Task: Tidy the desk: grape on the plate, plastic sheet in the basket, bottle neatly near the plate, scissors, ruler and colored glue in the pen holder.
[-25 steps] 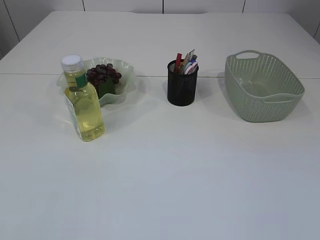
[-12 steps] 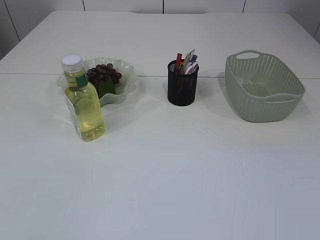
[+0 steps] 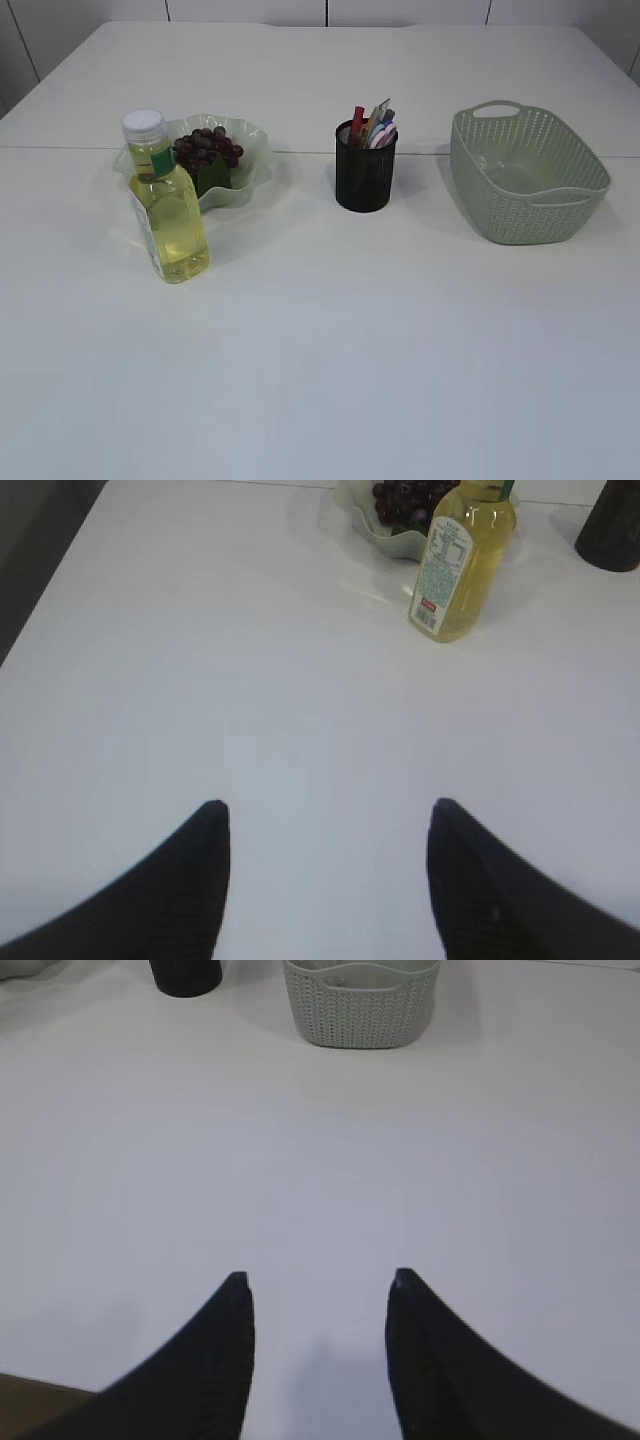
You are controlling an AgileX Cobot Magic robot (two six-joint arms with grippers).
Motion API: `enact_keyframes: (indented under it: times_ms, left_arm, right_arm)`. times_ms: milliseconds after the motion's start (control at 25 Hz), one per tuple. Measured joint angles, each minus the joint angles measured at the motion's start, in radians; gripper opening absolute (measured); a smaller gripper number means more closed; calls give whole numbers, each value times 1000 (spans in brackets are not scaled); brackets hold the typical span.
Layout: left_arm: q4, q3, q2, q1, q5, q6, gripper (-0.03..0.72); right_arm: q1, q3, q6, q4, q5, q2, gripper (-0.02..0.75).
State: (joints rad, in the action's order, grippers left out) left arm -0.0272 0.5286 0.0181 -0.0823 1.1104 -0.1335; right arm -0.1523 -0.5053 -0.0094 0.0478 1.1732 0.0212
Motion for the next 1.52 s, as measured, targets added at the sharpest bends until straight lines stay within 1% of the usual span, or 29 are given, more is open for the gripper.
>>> enact_keyframes:
  times_ms: [280, 480, 560, 760, 920, 1240, 1520]
  left_arm:
    - [6, 0, 0, 0, 0, 2, 457]
    - [6, 0, 0, 0, 0, 2, 442]
    - [6, 0, 0, 0, 0, 2, 439]
    - [6, 0, 0, -6, 0, 2, 438]
    - [6, 0, -2, -10, 0, 2, 438]
    - [6, 0, -2, -28, 0, 2, 419]
    - [22, 0, -2, -28, 0, 3, 417]
  right_arm:
    - [0, 5, -3, -4, -12, 0, 354]
    - [2, 5, -3, -5, -12, 0, 354]
    - [22, 5, -3, -5, -12, 0, 354]
    - [108, 5, -3, -6, -14, 0, 354]
    - [137, 5, -3, -6, -13, 0, 353]
    - [139, 5, -5, -6, -14, 0, 352]
    - [139, 5, -68, -6, -14, 0, 352]
